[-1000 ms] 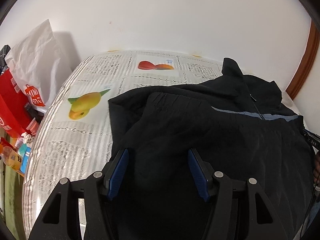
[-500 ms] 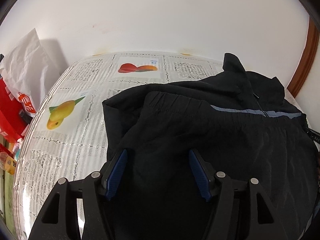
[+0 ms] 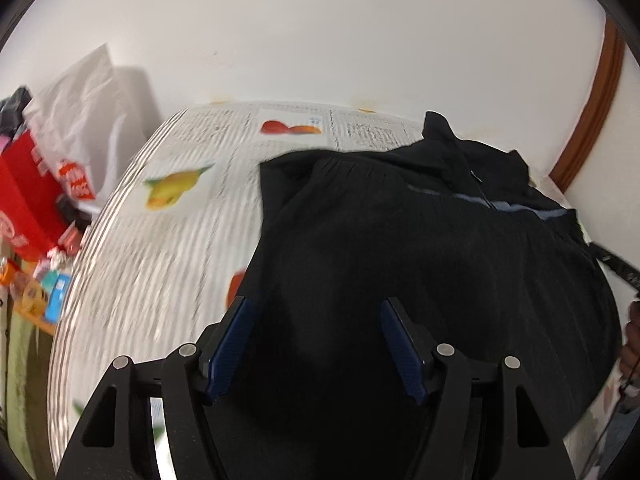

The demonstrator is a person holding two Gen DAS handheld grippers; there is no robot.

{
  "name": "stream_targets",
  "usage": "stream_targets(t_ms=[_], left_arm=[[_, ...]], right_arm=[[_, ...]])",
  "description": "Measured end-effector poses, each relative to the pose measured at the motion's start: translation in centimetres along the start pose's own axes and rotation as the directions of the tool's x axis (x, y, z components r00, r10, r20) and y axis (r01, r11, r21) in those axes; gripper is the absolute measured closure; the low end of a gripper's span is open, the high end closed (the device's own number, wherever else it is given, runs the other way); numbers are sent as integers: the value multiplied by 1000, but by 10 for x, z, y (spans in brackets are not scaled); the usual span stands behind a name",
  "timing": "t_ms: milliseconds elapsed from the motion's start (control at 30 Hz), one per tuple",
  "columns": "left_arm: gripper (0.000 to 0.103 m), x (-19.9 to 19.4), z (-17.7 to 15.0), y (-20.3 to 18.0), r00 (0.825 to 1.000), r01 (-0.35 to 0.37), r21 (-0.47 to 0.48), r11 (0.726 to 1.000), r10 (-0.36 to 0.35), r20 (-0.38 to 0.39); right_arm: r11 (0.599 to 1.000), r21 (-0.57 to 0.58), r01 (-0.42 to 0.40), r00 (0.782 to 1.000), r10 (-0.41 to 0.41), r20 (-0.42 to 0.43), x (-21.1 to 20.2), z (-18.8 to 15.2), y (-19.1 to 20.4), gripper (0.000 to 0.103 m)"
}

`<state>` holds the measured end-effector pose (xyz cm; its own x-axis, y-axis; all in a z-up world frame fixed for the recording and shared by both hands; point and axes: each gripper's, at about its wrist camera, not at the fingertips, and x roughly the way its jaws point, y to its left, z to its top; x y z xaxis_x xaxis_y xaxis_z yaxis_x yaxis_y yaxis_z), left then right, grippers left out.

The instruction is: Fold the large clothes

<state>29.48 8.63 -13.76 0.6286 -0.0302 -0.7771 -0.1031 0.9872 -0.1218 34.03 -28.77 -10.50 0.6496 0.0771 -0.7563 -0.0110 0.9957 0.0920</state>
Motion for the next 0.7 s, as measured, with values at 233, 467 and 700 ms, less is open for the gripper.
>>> stream_targets(t_ms=[233,467,700], left_arm=[[38,-36,-43,36,1000,-10,-44,999,9,-11],[38,-65,-74,65,1000,-23,-87,996,23,-5],[38,-74,-90,82,999,-41,-127,991,39,-21]], right_arm=[[993,-101,-68,996,61,-72,11,-46,92,56],[996,-83,45,992,-55,-113,11,-74,110,56],[996,-82,39,991,-50,-127,-30,-105,98,56]])
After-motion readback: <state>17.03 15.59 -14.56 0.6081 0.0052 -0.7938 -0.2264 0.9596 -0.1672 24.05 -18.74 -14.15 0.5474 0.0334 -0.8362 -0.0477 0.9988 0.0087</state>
